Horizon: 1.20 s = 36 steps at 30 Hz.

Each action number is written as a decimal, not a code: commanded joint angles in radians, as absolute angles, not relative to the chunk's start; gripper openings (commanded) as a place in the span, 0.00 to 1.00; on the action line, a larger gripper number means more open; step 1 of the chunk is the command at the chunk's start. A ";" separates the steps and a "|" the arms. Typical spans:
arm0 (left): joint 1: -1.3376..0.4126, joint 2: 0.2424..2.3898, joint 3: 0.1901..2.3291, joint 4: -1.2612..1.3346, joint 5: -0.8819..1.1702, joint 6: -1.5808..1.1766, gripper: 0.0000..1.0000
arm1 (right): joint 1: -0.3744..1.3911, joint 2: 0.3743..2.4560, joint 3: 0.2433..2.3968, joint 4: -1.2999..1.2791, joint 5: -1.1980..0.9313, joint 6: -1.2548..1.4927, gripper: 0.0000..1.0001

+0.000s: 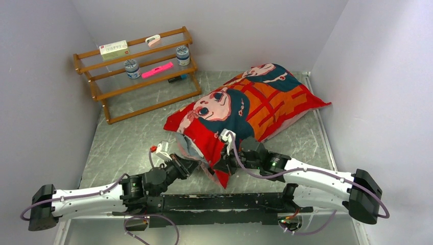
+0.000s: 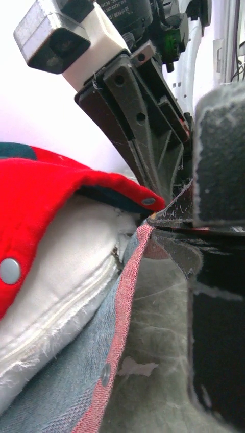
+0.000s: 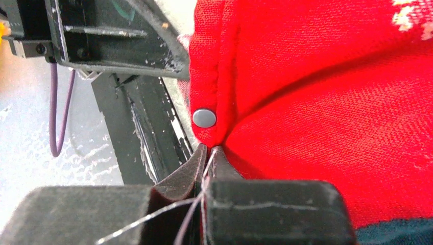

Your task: Put the pillow into the pillowcase

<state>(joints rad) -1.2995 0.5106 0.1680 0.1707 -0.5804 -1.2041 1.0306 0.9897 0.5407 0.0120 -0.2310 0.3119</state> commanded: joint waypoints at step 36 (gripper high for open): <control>-1.028 0.568 0.207 0.344 -0.232 -1.268 0.05 | 1.060 0.936 0.544 0.176 -0.135 0.362 0.40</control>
